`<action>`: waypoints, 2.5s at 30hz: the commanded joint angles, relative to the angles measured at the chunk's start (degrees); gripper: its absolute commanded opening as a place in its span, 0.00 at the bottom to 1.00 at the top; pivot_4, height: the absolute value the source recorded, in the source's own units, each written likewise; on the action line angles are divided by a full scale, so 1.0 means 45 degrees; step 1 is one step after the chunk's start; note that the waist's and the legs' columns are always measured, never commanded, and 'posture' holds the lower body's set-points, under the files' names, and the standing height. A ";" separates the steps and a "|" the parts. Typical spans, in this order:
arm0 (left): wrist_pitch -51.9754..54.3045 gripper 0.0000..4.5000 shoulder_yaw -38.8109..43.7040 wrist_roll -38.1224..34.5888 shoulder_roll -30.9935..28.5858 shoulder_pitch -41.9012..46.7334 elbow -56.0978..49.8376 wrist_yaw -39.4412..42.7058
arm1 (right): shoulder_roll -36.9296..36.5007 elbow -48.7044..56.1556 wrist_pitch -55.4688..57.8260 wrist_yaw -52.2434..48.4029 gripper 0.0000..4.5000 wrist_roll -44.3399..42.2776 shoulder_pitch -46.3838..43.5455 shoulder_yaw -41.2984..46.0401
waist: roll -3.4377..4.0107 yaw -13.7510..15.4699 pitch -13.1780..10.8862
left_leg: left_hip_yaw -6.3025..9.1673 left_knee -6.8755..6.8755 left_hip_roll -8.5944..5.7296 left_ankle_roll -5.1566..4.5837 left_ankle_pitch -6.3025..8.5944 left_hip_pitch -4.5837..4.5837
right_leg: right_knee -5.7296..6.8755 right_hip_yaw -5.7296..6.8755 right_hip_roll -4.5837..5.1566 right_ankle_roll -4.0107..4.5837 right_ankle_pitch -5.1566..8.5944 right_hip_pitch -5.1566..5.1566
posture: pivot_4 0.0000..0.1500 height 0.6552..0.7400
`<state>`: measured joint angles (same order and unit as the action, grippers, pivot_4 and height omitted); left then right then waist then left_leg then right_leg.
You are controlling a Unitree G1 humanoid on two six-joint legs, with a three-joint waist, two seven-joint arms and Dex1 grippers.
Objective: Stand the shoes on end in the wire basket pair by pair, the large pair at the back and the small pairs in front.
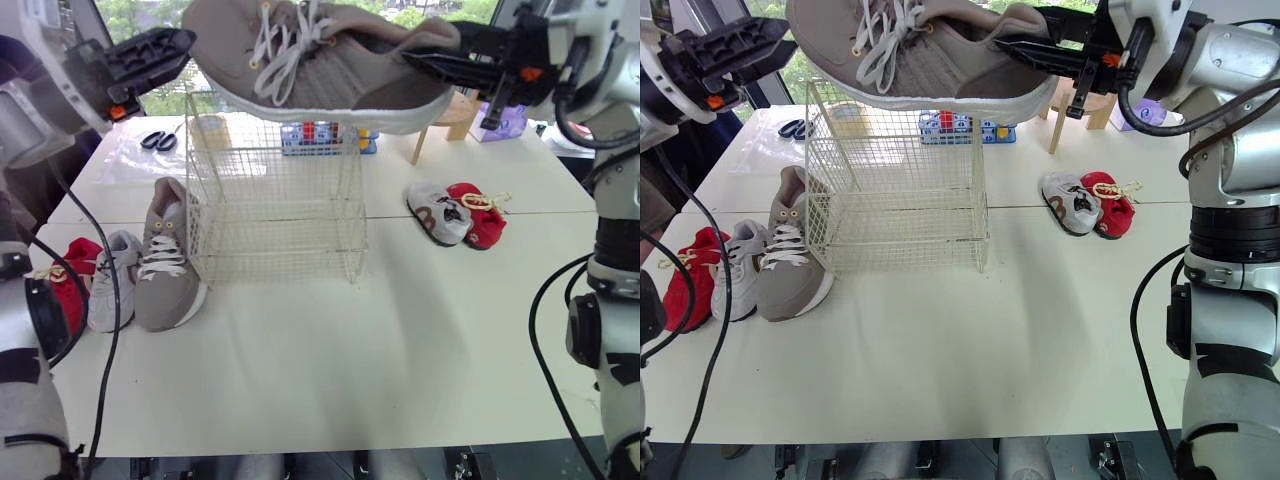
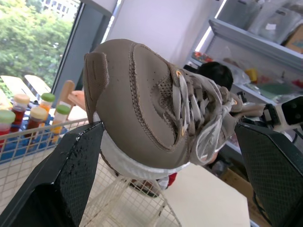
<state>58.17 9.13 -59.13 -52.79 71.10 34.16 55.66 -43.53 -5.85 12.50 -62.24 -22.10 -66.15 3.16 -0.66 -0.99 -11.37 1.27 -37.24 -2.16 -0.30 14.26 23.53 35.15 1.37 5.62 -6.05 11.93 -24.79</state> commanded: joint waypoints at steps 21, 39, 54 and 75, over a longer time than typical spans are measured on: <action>-0.1517 1.00 0.0943 0.3295 0.1039 0.1576 0.2001 0.1990 | 0.0584 0.1356 -0.0336 0.1064 0.03 0.0024 -0.0002 0.0352 | -0.0006 0.0047 -0.0003 | -0.0009 -0.0013 -0.0008 0.0012 -0.0007 0.0012 | 0.0020 -0.0008 0.0003 -0.0002 -0.0002 -0.0010 | 1.00 1.00; -0.1645 0.12 0.1853 0.4394 0.1819 0.2021 0.3331 0.2808 | 0.0802 0.2565 0.1475 0.1271 0.14 -0.0873 0.0870 0.0456 | -0.0008 0.0017 -0.0004 | -0.0013 -0.0019 0.0001 0.0007 -0.0005 0.0013 | 0.0043 -0.0008 0.0002 -0.0004 -0.0003 -0.0021 | 1.00 1.00; -0.1983 0.12 0.7933 -0.4550 0.9573 -0.3643 -1.0257 -1.0792 | 0.7604 0.2318 0.4538 0.9604 0.99 -0.7954 0.3867 0.5549 | -0.0067 0.0163 0.0030 | 0.0033 -0.0025 -0.0009 0.0058 -0.0023 0.0027 | 0.0038 -0.0033 0.0084 -0.0014 -0.0030 -0.0021 | 1.00 1.00; -0.4550 0.12 0.3314 -0.5268 0.9966 -0.7587 -1.1727 -1.1627 | 0.8960 0.3466 0.4805 0.8815 0.99 -0.8876 0.3142 0.2261 | -0.0067 0.0066 0.0032 | -0.0021 -0.0055 -0.0014 0.0045 -0.0029 -0.0017 | 0.0130 -0.0124 -0.0017 -0.0002 -0.0029 -0.0030 | 1.00 1.00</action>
<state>38.93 25.23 -82.66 -7.43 36.60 -16.92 1.83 -3.08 7.79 35.18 -21.86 -60.86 -50.25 13.09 -0.96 -0.70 -11.23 1.17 -37.47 -2.22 -0.10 14.13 23.45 35.70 0.81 5.53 -6.06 11.80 -24.92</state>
